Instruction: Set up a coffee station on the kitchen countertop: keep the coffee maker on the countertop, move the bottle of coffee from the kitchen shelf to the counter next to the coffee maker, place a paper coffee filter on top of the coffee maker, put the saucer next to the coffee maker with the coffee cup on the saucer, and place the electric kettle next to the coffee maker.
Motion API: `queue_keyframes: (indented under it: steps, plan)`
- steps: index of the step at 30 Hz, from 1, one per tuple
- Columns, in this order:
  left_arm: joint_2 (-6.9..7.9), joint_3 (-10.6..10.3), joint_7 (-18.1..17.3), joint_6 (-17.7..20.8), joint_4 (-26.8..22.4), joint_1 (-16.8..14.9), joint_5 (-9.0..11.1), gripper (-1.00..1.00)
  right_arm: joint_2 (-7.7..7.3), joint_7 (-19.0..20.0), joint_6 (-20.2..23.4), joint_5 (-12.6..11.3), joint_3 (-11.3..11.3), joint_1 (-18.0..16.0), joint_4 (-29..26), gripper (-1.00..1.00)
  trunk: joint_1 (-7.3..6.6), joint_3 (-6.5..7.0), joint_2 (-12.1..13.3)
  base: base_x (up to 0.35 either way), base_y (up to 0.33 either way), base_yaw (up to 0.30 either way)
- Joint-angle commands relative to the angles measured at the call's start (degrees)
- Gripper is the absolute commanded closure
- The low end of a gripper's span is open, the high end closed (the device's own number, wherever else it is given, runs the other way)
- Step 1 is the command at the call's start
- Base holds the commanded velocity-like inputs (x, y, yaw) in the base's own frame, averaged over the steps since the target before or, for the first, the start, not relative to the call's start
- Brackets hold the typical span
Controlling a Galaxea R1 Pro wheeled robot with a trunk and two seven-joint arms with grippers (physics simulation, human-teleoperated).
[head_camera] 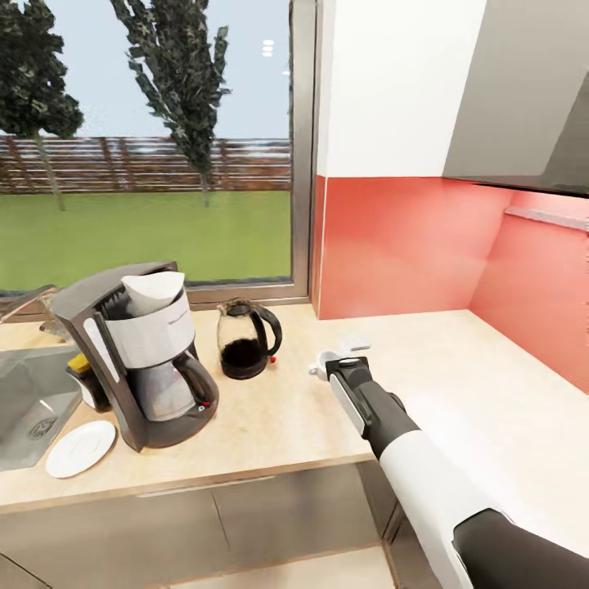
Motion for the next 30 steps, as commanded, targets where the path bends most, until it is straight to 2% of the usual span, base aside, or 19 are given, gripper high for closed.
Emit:
queue_keyframes:
  steps: [1, 8, 19, 30]
  plan:
    - [0.0, 0.36, 0.12, -0.04, 0.01, -0.04, -0.2, -1.0, -0.03, -0.43, 0.13, -0.63, 0.21, -0.06, -0.05, 1.0, -0.01, -0.12, -0.11, -0.33, -0.013, 0.0]
    - [0.11, 0.39, 0.13, 0.06, -0.08, -0.04, -0.13, -1.0, -0.01, -0.43, 0.13, -0.71, 0.21, -0.06, 0.03, 1.0, -0.01, -0.12, -0.11, -0.333, 0.033, 0.0]
    - [0.43, 0.47, 0.13, 0.01, -0.17, -0.18, -0.13, -1.0, 0.13, -0.43, 0.06, -0.88, 0.29, -0.06, 2.2, 1.0, -0.01, -0.12, -0.11, -0.269, 0.228, 0.0]
    - [0.46, 0.47, 0.13, -0.01, -0.18, -0.21, -0.09, -1.0, 0.14, -0.43, 0.04, -0.9, 0.3, -0.06, 2.32, 1.0, -0.01, -0.12, -0.11, -0.029, 0.329, 0.0]
